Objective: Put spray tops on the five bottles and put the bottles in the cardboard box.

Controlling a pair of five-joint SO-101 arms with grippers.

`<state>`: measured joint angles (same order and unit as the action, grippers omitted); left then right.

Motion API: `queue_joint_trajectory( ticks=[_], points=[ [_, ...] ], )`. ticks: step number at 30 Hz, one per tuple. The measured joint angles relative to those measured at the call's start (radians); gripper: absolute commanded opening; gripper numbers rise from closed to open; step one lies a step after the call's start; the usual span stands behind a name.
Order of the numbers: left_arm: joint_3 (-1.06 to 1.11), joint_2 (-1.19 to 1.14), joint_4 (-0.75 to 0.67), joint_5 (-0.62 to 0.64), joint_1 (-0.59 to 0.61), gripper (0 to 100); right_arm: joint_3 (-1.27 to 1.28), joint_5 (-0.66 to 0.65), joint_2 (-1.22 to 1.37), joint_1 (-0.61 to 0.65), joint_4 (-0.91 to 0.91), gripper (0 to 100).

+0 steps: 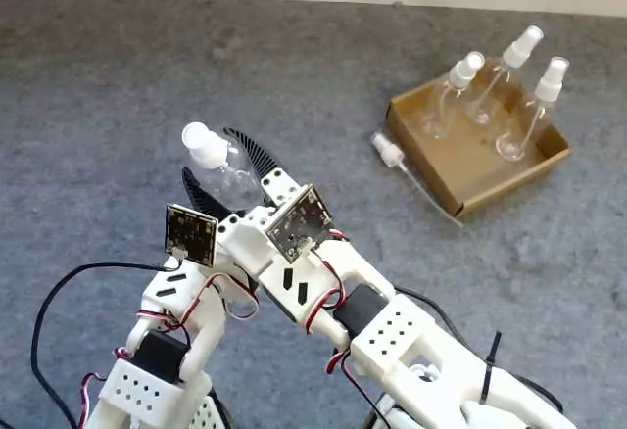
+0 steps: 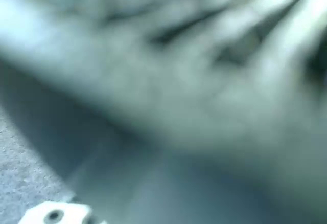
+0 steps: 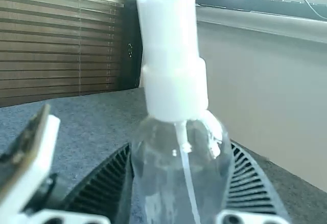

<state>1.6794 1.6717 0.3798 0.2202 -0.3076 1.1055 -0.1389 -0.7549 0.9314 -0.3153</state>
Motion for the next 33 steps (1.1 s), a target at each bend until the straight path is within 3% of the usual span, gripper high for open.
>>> queue_joint_trajectory(
  ticks=[6,14,28,33],
  points=[
    [0.0,0.0,0.0,0.0,0.087,3,0.0,0.0,0.0,0.003,-0.002,15.6],
    [0.0,0.0,0.0,0.0,0.092,3,0.0,0.002,0.002,-0.103,-0.002,15.6],
    [0.0,-0.002,-0.005,0.0,0.097,3,0.181,0.0,-0.176,-0.138,-0.002,15.6],
    [0.0,0.0,-0.005,0.0,0.094,3,0.264,0.0,-0.27,-0.269,0.0,15.6]
  ],
)
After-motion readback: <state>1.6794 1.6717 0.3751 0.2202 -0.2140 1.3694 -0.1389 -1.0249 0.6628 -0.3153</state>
